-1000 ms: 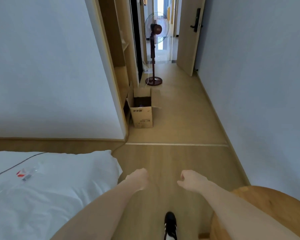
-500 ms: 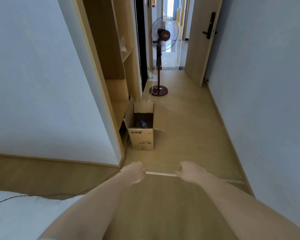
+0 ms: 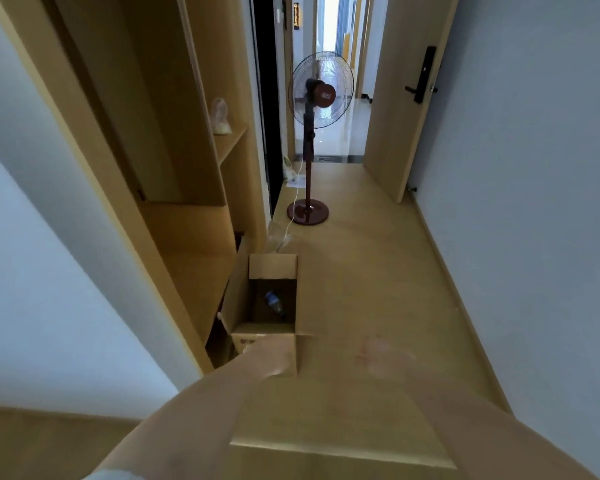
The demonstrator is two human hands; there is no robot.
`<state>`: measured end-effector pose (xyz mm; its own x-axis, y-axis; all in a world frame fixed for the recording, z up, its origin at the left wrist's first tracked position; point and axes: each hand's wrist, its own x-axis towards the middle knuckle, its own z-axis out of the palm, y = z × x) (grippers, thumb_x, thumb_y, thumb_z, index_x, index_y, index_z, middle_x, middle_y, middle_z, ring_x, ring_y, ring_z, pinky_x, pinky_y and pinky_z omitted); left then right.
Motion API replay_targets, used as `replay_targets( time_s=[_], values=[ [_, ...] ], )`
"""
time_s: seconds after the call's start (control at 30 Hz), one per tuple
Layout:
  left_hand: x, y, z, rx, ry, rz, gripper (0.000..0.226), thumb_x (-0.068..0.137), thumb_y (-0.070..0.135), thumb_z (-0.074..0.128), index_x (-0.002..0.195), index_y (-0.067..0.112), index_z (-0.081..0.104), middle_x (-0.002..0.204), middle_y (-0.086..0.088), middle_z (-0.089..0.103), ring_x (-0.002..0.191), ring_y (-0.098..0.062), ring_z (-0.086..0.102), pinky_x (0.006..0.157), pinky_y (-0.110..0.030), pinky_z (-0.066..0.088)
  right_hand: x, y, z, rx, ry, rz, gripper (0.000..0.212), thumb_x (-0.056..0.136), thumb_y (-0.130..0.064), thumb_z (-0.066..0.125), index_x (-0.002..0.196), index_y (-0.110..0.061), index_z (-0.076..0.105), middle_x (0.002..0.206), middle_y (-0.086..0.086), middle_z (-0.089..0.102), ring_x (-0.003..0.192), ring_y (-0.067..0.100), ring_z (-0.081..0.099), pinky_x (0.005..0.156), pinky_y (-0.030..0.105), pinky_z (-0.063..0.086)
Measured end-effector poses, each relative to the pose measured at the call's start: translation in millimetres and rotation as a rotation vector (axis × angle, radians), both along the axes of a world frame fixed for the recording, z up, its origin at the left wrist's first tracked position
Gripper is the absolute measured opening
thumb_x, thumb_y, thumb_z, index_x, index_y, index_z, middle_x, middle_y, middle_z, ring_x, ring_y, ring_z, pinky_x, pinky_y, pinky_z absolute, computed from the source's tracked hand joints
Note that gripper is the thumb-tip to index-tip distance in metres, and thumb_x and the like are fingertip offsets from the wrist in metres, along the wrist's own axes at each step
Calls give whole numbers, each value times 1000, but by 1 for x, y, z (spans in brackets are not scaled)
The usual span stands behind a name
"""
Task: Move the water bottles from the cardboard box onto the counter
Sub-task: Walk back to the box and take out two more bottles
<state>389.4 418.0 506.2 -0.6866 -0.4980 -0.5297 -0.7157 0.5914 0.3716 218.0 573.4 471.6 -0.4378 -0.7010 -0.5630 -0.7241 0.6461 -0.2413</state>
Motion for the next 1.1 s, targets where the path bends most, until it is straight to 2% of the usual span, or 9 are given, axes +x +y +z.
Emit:
replay_targets(
  time_s=[0.1, 0.23, 0.37, 0.5, 0.7, 0.8, 0.87, 0.93, 1.1],
  values=[
    [-57, -40, 5, -49, -63, -54, 24, 99, 8, 37, 106, 5, 60, 100, -10, 59, 97, -25, 61, 74, -28, 43, -50, -49, 0, -19, 21, -74, 31, 95, -32, 47, 112, -11, 64, 113, 10, 66, 108, 26, 62, 90, 35, 52],
    [-121, -77, -9, -40, -154, -125, 31, 100, 9, 35, 114, 4, 62, 113, -13, 62, 102, -28, 60, 77, -32, 44, -105, -93, -14, 38, -5, -93, 44, 96, -40, 50, 129, -12, 54, 132, 9, 56, 122, 25, 54, 98, 35, 47],
    [-191, -121, -24, -14, -169, -70, 30, 100, 13, 34, 108, 7, 62, 112, -14, 62, 99, -28, 59, 75, -31, 42, -181, -142, -26, 82, -64, -63, 48, 99, -38, 46, 138, -10, 43, 139, 9, 45, 126, 25, 48, 101, 37, 44],
    [-266, -164, -35, 21, -156, 78, 29, 102, 16, 36, 118, 9, 59, 116, -12, 60, 106, -28, 57, 95, -38, 47, -276, -193, -33, 82, -46, 30, 46, 99, -36, 48, 134, -6, 46, 136, 14, 47, 123, 26, 51, 99, 35, 45],
    [-360, -218, -44, 102, -128, 290, 29, 103, 20, 37, 118, 8, 58, 115, -12, 62, 103, -25, 59, 84, -32, 46, -393, -276, -21, 95, -28, 243, 46, 101, -33, 38, 137, -6, 49, 142, 15, 45, 132, 26, 43, 104, 33, 38],
    [-377, -235, -54, 153, -132, 367, 26, 102, 26, 41, 114, 13, 59, 111, -8, 63, 95, -20, 58, 82, -31, 47, -422, -314, -26, 125, -44, 319, 41, 100, -32, 38, 126, -5, 55, 130, 16, 53, 124, 26, 51, 97, 32, 44],
    [-377, -250, -68, 183, -153, 413, 23, 101, 24, 43, 115, 15, 58, 111, -7, 62, 96, -20, 58, 82, -31, 46, -428, -340, -32, 146, -37, 370, 27, 95, -32, 45, 98, -10, 60, 102, 14, 61, 94, 22, 61, 70, 26, 45],
    [-373, -270, -84, 224, -185, 466, 19, 99, 22, 45, 111, 16, 58, 110, -5, 60, 100, -21, 58, 86, -32, 47, -430, -370, -42, 138, -53, 427, 28, 93, -30, 47, 69, -15, 46, 70, 4, 51, 62, 17, 50, 52, 25, 32],
    [-375, -322, -124, 304, -202, 600, 10, 98, 25, 46, 92, 20, 52, 86, 4, 51, 98, -19, 56, 91, -33, 46, -433, -444, -61, 192, -67, 613, 36, 96, -29, 47, 62, -22, 36, 62, -4, 39, 51, 10, 34, 49, 24, 29]
  ],
)
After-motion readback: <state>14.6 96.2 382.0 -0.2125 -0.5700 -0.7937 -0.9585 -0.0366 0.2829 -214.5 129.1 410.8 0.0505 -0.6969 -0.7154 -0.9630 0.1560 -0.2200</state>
